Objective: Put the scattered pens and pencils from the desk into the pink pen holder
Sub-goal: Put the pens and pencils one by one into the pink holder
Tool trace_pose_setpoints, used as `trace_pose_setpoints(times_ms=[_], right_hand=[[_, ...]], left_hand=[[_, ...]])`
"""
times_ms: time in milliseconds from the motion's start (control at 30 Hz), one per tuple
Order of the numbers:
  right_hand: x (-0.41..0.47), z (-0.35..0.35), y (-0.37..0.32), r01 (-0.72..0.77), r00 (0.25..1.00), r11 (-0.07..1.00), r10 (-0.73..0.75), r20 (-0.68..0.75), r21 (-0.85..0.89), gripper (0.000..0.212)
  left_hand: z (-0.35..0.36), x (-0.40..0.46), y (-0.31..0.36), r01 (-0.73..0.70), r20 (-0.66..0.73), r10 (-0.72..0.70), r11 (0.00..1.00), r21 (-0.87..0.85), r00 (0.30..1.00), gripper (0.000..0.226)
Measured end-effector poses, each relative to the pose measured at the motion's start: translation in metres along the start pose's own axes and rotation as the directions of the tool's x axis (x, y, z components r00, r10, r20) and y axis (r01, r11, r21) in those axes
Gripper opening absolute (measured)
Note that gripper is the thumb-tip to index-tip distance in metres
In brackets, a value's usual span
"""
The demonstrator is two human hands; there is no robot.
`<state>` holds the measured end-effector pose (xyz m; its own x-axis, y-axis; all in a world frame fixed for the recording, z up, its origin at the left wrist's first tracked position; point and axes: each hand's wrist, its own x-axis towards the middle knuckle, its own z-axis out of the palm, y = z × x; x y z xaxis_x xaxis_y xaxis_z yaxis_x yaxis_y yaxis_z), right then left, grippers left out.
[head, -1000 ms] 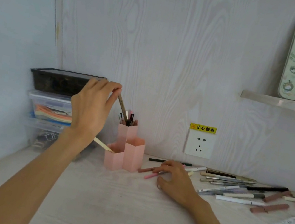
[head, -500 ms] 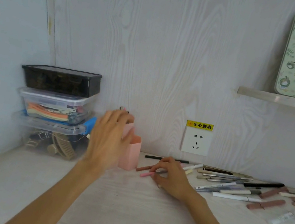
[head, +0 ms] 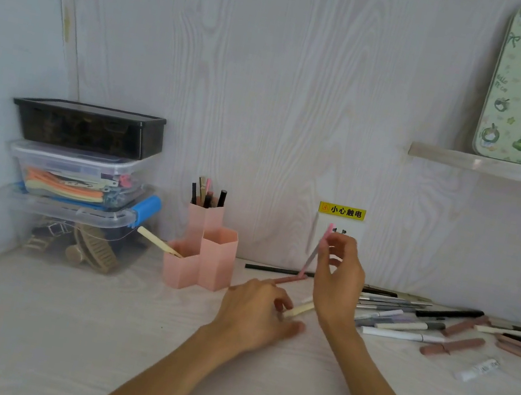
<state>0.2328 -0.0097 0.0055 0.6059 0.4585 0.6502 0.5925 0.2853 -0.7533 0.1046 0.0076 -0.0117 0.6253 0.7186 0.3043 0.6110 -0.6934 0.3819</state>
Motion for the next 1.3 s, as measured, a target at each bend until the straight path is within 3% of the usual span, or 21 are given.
trace_pose_setpoints(times_ms=[133, 267, 367, 467, 567, 700, 867, 967, 1067, 1200, 1300], right_hand=[[0.003, -0.004, -0.002, -0.178, 0.977, 0.957, 0.2, -0.077, 0.228, 0.007], [0.005, -0.004, -0.005, -0.35, 0.922, 0.846, 0.387, -0.012, 0.402, 0.014], [0.002, -0.003, -0.008, -0.385, 0.911, 0.81, 0.41, 0.042, 0.443, 0.026], [0.0, -0.004, -0.019, -0.266, 0.958, 0.865, 0.286, 0.019, 0.426, 0.044], [0.003, 0.0, -0.034, -0.122, 0.984, 0.913, 0.162, -0.072, 0.39, 0.043], [0.011, 0.022, -0.061, 0.001, 0.989, 0.925, 0.056, -0.138, 0.38, 0.035], [0.027, 0.068, -0.1, 0.142, 0.987, 0.938, -0.111, -0.114, 0.316, 0.033], [0.027, 0.093, -0.106, 0.206, 0.978, 0.961, -0.205, -0.023, 0.187, 0.032], [0.021, 0.106, -0.099, 0.246, 0.957, 0.969, -0.245, 0.156, 0.011, 0.034], [0.013, 0.106, -0.079, 0.366, 0.9, 0.899, -0.277, 0.336, -0.241, 0.027], [0.012, 0.101, -0.063, 0.467, 0.825, 0.819, -0.268, 0.498, -0.333, 0.041]], left_hand=[[-0.003, -0.001, -0.021, -0.022, -0.033, 0.021, 1.0, -0.02, 0.999, 0.024], [-0.028, -0.022, -0.064, -0.04, -0.064, 0.043, 0.998, 0.052, 0.997, 0.022], [-0.043, -0.043, -0.091, -0.039, -0.084, 0.05, 0.991, 0.127, 0.995, 0.022], [-0.051, -0.054, -0.104, 0.064, -0.112, -0.065, 0.998, -0.013, 0.992, 0.02], [-0.055, -0.053, -0.103, 0.132, -0.119, -0.143, 0.987, -0.093, 0.983, 0.021], [-0.056, -0.057, -0.102, 0.138, -0.141, -0.144, 0.989, -0.05, 0.979, 0.02], [-0.058, -0.061, -0.105, 0.132, -0.19, -0.136, 0.991, -0.031, 0.972, 0.017], [-0.059, -0.06, -0.104, 0.138, -0.219, -0.141, 0.99, -0.03, 0.965, 0.013], [-0.059, -0.06, -0.106, 0.143, -0.228, -0.149, 0.989, -0.041, 0.962, 0.012], [-0.059, -0.059, -0.108, 0.138, -0.225, -0.151, 0.988, -0.074, 0.963, 0.011], [-0.059, -0.059, -0.108, 0.128, -0.218, -0.146, 0.987, -0.092, 0.965, 0.012]])
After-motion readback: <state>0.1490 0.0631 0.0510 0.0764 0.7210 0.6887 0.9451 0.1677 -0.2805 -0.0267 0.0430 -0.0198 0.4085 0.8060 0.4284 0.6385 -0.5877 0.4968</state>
